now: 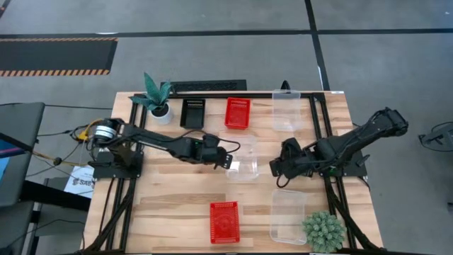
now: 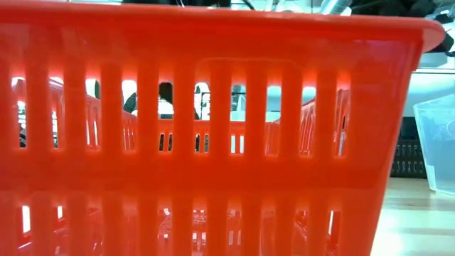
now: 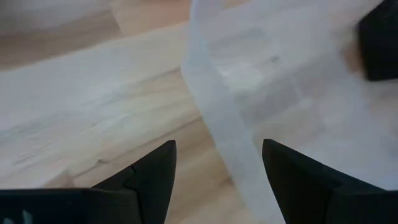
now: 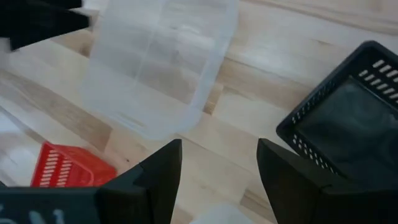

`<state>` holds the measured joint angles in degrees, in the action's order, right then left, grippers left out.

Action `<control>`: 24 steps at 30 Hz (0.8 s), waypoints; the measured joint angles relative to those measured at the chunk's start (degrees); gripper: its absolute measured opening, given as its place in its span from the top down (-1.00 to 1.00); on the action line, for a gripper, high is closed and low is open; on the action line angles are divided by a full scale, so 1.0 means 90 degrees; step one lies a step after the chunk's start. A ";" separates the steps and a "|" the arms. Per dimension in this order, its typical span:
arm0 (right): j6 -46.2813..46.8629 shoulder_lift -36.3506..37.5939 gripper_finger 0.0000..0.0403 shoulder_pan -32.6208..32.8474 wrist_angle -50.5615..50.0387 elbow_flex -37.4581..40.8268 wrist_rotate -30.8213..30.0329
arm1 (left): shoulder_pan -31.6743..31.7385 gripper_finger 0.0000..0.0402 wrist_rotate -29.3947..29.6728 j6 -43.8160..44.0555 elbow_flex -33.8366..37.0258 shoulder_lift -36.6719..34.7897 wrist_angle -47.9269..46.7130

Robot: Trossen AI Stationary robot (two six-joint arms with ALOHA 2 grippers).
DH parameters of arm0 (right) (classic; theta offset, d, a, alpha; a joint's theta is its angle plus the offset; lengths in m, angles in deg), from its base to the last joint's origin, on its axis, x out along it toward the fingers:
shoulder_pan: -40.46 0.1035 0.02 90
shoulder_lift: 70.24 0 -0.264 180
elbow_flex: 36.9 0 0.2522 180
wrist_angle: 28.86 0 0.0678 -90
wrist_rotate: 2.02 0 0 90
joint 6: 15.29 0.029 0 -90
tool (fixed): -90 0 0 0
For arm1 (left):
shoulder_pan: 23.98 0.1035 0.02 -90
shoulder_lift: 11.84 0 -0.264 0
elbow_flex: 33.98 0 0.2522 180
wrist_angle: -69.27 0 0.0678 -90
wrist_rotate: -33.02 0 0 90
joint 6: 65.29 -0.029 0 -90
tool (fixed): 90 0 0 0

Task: Stack baskets by color
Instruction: Stack the middle transparent bin on the top transparent bin

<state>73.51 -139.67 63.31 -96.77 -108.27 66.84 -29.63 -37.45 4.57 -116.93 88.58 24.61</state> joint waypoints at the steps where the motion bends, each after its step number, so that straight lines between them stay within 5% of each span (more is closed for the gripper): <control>1: 0.0061 0.0002 -0.14 0.0044 -0.0033 0.0000 -0.0033 | 0.0037 -0.12 -0.0085 -0.0043 0.0011 0.0061 0.0056; 7: 0.0465 0.0056 -0.14 0.0309 -0.0305 0.0000 -0.0316 | 0.0229 -0.04 -0.0566 -0.0322 -0.0072 0.0394 0.0515; 19: 0.0483 0.0125 -0.14 0.0194 -0.0677 0.0000 -0.0753 | 0.0391 0.90 -0.1020 -0.0828 -0.0107 0.0550 0.0876; 24: 0.0170 0.0164 -0.14 -0.0658 -0.0980 0.0002 -0.1360 | 0.0408 0.99 -0.1213 -0.0896 -0.0097 0.0745 0.1112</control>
<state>75.04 -138.19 57.39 -105.58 -108.25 54.60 -25.96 -48.37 -3.50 -117.81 95.29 34.62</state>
